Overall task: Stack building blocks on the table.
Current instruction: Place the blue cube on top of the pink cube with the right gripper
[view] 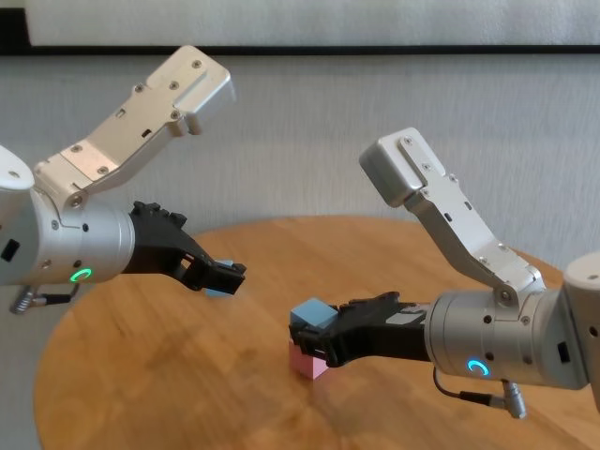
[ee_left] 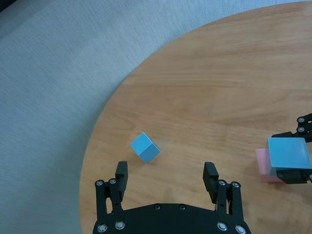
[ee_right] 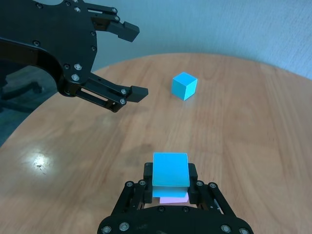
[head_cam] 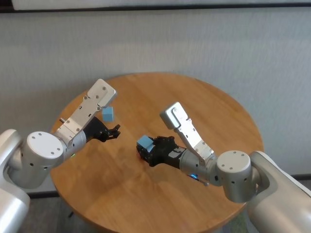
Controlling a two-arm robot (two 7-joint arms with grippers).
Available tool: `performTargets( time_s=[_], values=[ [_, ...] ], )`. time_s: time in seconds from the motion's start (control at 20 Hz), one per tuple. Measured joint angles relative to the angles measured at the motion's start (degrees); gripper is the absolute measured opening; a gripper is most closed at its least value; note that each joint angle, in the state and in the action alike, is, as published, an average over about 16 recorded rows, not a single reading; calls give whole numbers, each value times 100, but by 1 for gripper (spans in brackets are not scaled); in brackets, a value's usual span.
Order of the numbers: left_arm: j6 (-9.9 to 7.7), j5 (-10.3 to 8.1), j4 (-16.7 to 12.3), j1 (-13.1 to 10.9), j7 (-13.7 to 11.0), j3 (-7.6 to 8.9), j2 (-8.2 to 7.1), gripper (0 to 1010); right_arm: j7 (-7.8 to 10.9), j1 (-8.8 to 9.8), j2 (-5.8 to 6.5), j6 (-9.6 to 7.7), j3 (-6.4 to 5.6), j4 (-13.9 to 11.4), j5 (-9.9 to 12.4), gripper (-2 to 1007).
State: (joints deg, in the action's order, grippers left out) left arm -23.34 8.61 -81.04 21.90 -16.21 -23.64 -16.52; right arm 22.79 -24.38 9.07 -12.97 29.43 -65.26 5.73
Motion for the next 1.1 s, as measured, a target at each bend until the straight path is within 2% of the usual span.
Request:
performTargets(
  time_s=[1.1],
  values=[
    [0,0,0,0,0,0,0,1000,-53,-75,-91,32,-62,182,-82,383]
  ],
)
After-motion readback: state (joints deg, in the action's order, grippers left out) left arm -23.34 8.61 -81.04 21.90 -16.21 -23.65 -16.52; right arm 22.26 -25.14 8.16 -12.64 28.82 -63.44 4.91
